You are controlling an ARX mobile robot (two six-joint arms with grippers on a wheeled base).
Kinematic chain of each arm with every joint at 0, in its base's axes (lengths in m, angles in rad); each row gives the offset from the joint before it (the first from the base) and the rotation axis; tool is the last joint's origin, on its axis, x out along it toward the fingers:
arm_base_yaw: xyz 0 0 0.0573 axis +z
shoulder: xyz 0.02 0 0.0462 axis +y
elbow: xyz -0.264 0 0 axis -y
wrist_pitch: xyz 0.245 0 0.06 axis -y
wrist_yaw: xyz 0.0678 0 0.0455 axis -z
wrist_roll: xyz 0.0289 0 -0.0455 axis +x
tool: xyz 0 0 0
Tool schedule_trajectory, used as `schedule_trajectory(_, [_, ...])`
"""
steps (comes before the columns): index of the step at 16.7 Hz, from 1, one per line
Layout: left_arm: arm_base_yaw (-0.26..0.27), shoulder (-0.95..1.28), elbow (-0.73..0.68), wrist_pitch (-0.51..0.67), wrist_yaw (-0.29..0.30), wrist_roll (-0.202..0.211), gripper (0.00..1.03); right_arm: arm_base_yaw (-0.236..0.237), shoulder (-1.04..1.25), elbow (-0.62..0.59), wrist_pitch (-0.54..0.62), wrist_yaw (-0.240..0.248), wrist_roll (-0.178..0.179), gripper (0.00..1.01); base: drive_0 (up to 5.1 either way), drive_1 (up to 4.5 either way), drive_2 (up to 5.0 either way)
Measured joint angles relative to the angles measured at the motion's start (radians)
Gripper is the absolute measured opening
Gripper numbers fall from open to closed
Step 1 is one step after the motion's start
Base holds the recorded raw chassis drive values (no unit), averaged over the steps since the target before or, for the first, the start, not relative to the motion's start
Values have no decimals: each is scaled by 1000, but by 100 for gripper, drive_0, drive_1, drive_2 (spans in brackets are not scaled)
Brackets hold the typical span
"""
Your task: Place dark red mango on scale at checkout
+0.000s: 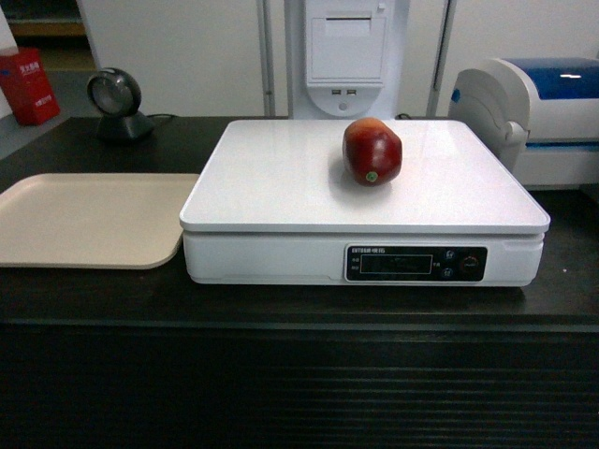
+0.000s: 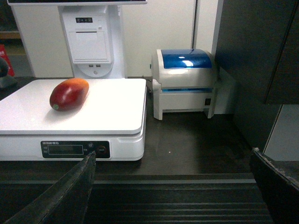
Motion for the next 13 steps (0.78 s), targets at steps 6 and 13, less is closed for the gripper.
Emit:
schedule_trajectory(6, [0, 0, 0, 0, 0, 0, 98, 0, 0, 0, 0, 0, 0, 98, 0, 0, 0])
schedule_trajectory(13, [0, 0, 0, 0, 0, 0, 98, 0, 0, 0, 0, 0, 0, 98, 0, 0, 0])
